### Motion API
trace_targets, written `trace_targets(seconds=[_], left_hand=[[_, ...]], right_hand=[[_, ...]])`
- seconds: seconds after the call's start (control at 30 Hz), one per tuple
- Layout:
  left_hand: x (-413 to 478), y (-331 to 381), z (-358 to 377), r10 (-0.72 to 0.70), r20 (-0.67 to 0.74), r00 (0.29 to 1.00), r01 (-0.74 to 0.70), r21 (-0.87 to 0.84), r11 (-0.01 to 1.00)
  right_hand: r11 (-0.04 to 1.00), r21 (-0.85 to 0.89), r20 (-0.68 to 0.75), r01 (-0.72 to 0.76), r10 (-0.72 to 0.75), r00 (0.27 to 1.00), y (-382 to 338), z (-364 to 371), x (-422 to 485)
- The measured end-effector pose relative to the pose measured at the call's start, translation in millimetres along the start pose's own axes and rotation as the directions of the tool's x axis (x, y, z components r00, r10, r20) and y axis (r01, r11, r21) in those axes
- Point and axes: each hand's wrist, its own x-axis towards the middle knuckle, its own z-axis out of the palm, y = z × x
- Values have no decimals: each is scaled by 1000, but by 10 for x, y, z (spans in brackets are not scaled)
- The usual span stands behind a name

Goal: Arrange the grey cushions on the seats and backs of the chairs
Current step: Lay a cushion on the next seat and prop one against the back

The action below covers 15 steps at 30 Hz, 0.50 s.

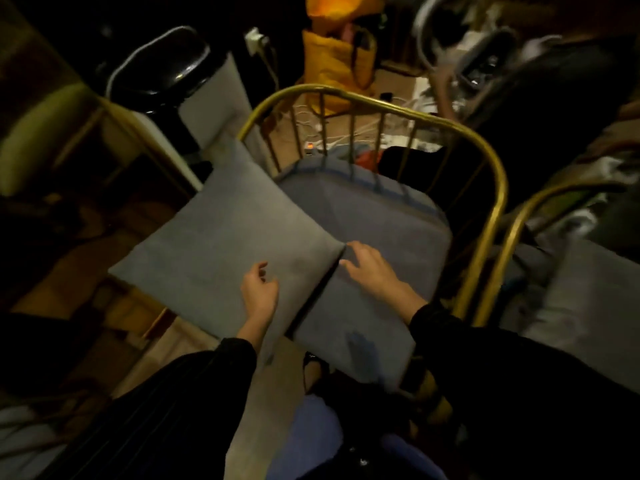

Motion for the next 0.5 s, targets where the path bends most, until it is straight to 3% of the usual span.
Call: trace_targets(seconds=[0.2, 0.3, 0.5], left_hand=[[633, -764, -491, -257, -230, 939, 238, -107, 965], [666, -919, -541, -303, -351, 886, 256, -175, 951], [932, -1324, -577, -485, -292, 824, 328, -453, 829]], right_hand=[[998, 9, 178, 61, -61, 982, -625, 443, 1165], [990, 130, 208, 62, -88, 974, -686, 590, 1657], [962, 256, 314, -100, 16, 949, -800, 596, 2261]])
